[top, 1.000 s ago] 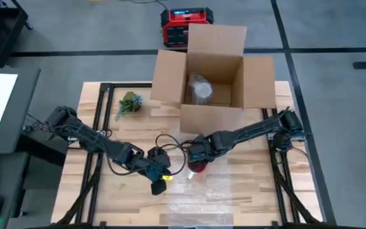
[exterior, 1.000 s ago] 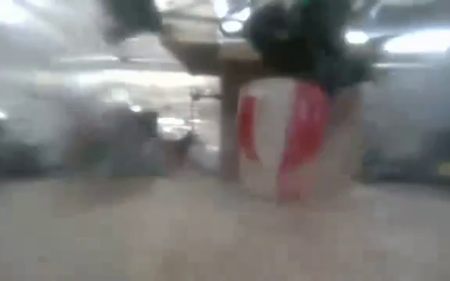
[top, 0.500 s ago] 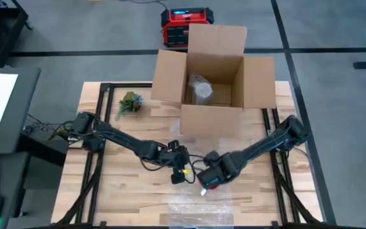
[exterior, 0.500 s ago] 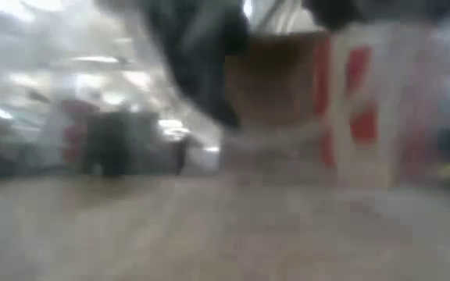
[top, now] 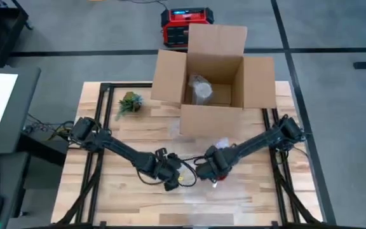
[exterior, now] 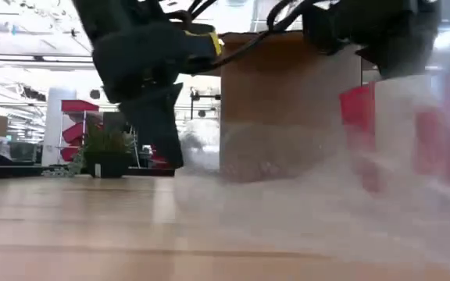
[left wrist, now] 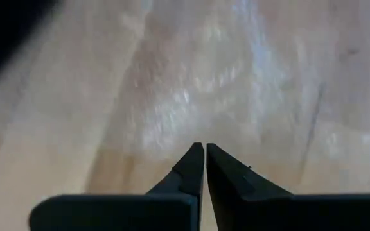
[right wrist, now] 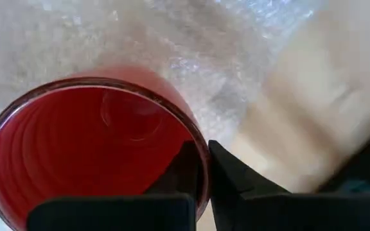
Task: Wrap mug
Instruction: Wrap the red mug in the bubble wrap
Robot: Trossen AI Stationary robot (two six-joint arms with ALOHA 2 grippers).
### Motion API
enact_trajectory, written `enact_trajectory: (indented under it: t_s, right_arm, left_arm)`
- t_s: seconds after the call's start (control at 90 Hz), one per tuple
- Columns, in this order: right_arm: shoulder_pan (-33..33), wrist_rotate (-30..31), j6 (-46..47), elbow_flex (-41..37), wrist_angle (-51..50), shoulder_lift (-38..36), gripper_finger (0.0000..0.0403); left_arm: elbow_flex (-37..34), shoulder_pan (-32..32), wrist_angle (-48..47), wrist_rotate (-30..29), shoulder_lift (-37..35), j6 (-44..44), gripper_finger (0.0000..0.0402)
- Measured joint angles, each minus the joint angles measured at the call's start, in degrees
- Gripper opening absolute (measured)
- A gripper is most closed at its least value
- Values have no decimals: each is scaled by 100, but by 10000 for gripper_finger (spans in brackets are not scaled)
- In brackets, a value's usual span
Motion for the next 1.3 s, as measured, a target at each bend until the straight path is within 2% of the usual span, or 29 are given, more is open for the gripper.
enact_trajectory:
  t_s: [0.1, 0.2, 0.267, 0.367, 0.556, 0.7, 0.922, 1.178, 1.3]
  right_arm:
    - [-36, 133, -171, 328, -14, -1, 1]
    - [189, 139, 141, 596, -30, -55, 1]
    - [435, 129, 528, 591, 59, -75, 1]
    - [743, -33, 1041, 386, 399, -62, 1]
    - [963, -380, 1732, -109, 979, -47, 1]
    - [951, -521, 1755, -337, 989, -80, 2]
    - [797, -517, 1332, -372, 691, -126, 2]
    - [287, -276, 83, -153, 212, -143, 2]
    - [268, -135, -79, 244, 149, -29, 2]
  left_arm:
    - [59, -189, -38, 31, -116, -401, 0]
    - [242, -217, -86, -193, -425, -491, 0]
    - [288, -52, 81, -368, -539, -302, 0]
    - [269, 429, 407, -326, -529, 361, 0]
    - [272, 1202, 1326, 421, 45, 1639, 0]
    - [295, 1329, 1432, 1004, 536, 1947, 0]
    - [292, 793, 1113, 897, 719, 1652, 0]
    - [61, -119, 806, 618, 698, 536, 0]
    - [98, -369, 603, 586, 497, -9, 0]
